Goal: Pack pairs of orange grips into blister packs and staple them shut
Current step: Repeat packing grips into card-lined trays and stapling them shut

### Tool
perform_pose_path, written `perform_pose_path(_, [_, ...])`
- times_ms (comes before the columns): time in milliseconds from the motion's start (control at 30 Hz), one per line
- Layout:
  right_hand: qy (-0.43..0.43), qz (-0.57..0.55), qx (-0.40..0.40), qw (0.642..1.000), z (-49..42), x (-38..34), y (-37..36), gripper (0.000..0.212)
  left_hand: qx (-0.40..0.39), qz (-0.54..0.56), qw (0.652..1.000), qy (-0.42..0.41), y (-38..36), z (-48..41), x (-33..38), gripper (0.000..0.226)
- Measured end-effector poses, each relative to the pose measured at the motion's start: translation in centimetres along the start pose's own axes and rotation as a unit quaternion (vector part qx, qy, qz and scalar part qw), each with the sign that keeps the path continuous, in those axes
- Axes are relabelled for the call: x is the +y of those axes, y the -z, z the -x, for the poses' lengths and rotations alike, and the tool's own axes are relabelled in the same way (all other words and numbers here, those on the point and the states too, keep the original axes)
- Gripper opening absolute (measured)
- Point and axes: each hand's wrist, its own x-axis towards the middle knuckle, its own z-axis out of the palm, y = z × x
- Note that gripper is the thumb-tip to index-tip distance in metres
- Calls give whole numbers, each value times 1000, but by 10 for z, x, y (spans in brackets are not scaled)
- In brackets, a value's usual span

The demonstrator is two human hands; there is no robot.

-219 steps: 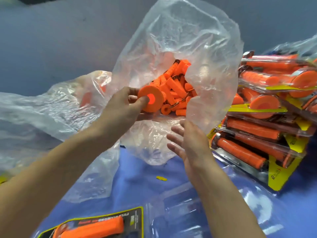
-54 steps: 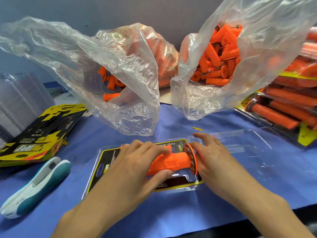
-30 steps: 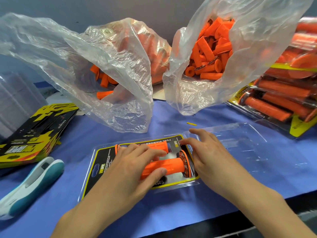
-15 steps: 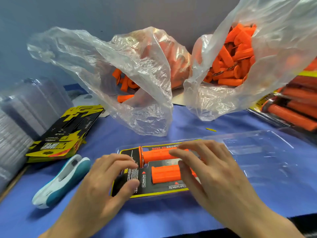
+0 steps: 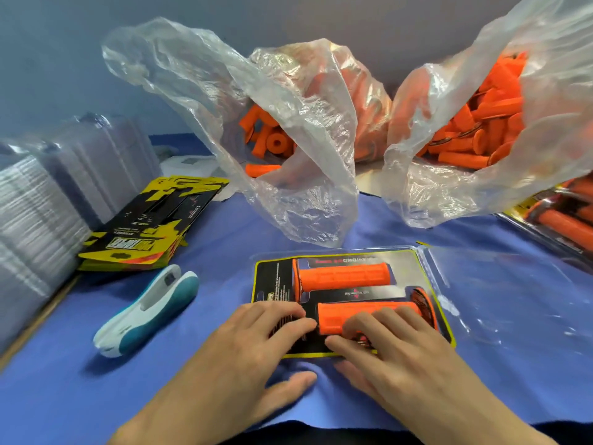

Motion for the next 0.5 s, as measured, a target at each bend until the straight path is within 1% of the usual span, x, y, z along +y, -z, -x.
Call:
perform_pose_path(333, [-2, -16, 14, 1000, 6, 5, -6, 8, -17, -5, 1000, 23, 2, -6, -1, 49])
perform_pose_path(500, [-5, -23, 12, 1000, 6, 4, -2, 20, -2, -5, 1000, 18, 2, -9, -4, 42])
